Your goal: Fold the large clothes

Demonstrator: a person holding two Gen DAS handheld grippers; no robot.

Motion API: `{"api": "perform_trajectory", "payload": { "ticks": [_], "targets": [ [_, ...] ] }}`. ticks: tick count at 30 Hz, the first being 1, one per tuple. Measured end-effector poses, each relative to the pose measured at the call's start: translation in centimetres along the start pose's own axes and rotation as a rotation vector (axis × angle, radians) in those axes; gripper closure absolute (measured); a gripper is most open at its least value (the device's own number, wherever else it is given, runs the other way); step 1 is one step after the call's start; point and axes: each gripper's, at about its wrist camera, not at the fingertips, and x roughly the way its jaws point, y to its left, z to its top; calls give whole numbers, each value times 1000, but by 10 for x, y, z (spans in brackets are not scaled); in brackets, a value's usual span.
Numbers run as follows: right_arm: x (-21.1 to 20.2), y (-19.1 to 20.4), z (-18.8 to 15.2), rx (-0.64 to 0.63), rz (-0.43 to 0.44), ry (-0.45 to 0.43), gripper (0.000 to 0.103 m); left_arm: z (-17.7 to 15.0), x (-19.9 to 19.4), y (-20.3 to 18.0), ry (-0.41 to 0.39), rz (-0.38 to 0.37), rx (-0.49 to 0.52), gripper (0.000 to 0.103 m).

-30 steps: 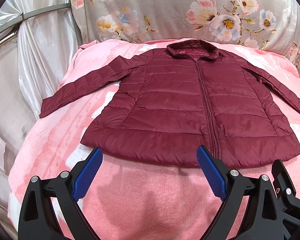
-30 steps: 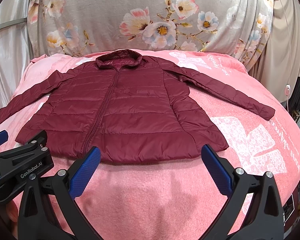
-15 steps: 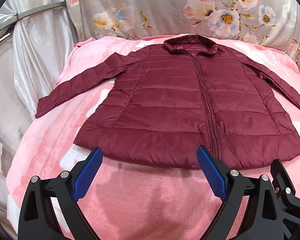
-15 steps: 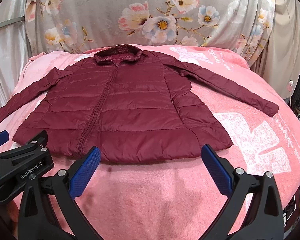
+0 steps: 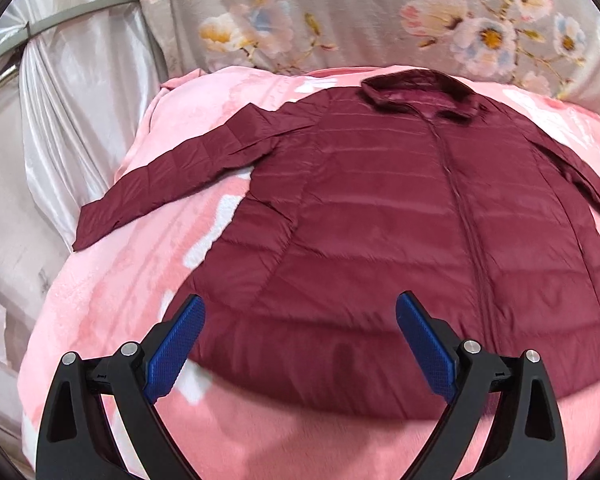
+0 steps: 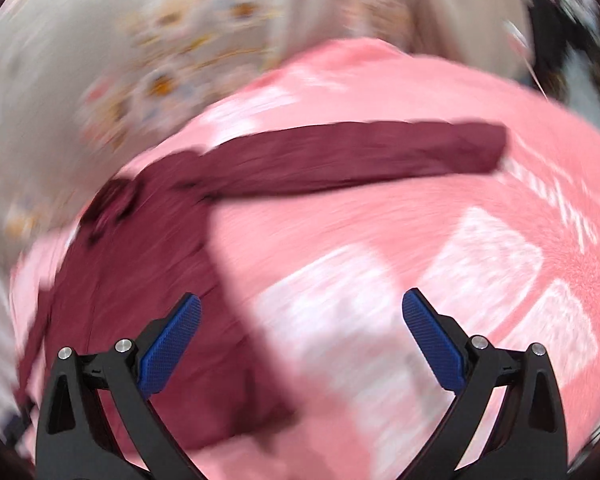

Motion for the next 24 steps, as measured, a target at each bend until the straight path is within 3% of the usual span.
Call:
{"api": "perform_trajectory", "payload": {
  "ticks": [3, 6, 12, 15, 17, 19, 23, 24],
  "targets": [
    [23, -50, 29, 182, 15, -1, 5, 12, 17, 6, 15, 3, -18, 9],
    [40, -80, 51, 282, -8, -32, 10, 21, 33, 12, 31, 0, -43, 9],
    [70, -100, 81, 354, -44, -77, 33, 35, 62, 25, 46, 15, -91, 9],
    [82, -94, 97, 330, -42, -96, 57, 42, 70, 33, 38, 34, -105, 9],
    [88, -82, 109, 310, -23, -106, 85, 48, 75, 39, 37, 45, -108, 9],
    [86, -50, 123, 233, -12, -141, 94, 52, 80, 44, 46, 63, -107, 9],
    [68, 51, 137, 8, 119, -201, 97, 60, 88, 56, 52, 94, -126, 9],
    [61, 94, 132, -90, 179, -211, 97, 62, 90, 59, 51, 99, -130, 9]
  ]
}}
